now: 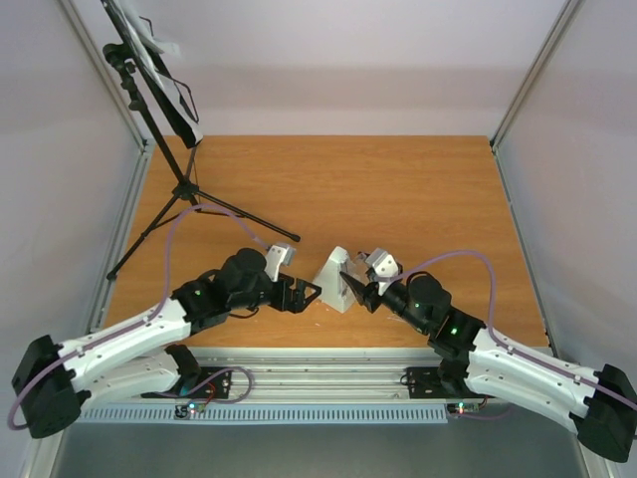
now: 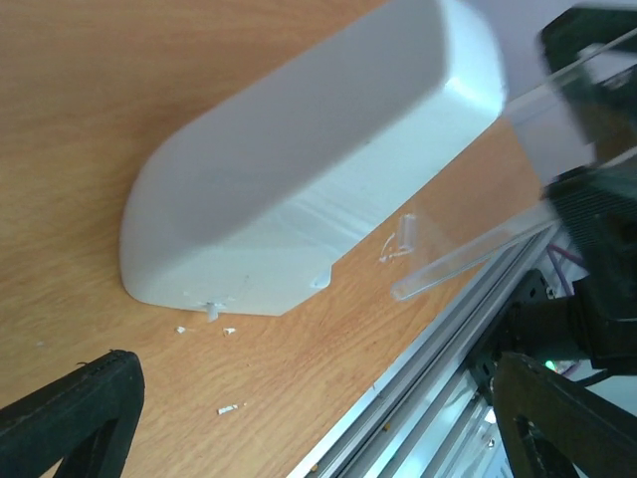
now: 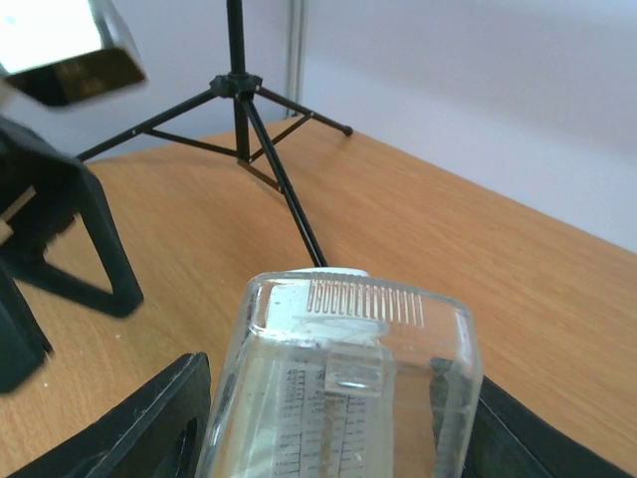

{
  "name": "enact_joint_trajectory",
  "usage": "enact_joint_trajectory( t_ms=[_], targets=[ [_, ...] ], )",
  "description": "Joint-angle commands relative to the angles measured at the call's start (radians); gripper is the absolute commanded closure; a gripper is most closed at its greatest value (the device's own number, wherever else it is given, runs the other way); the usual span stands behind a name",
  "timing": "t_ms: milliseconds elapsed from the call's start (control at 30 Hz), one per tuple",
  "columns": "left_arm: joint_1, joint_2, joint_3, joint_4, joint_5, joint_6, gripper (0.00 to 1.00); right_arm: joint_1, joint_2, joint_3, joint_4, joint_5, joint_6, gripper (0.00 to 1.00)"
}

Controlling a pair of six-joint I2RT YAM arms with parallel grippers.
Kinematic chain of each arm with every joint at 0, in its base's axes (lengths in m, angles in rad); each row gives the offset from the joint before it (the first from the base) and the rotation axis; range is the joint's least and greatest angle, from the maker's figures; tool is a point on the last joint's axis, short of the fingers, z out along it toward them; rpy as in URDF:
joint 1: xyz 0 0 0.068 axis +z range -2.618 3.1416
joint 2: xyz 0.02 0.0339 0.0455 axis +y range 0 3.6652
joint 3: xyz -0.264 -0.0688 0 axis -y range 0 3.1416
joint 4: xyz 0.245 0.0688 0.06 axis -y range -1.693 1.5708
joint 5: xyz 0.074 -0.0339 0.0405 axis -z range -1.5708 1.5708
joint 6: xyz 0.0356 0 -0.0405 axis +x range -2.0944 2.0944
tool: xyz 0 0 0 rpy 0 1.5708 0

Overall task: Pack up the instrument practice props
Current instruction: Adjust the metronome at the center of the board.

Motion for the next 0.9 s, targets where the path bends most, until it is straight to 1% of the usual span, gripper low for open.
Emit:
enact_joint_trajectory(
  t_ms=[0,133,300,433,500,633,867],
  targets=[
    [0.002,0.089,-0.066,0.193,0.090,-0.043,0.04,0.004,-0.073,-0.003,-0.075,0.040,0.027,0.43],
    [0.002,0.184,-0.111,0.324,0.100,-0.098,0.04,0.003,-0.124,-0.002,-0.138,0.043,0.048,0.43],
    [0.002,0.285,-0.180,0.477,0.093,-0.134,0.03,0.004,-0.170,-0.003,-0.166,0.039,0.057,0.43],
    [0.002,0.426,-0.223,0.730,0.146,-0.172,0.03,0.004,-0.173,-0.003,-0.166,0.040,0.054,0.43],
    [0.002,0.487,-0.226,0.795,0.145,-0.179,0.03,0.004,-0.175,-0.002,-0.170,0.040,0.053,0.42],
    [0.001,0.545,-0.199,0.792,0.099,-0.139,0.04,0.004,-0.194,-0.004,-0.184,0.051,0.051,0.42],
    [0.002,0.551,-0.189,0.814,0.039,-0.082,0.04,0.004,-0.220,-0.011,-0.194,0.074,0.042,0.42]
  ],
)
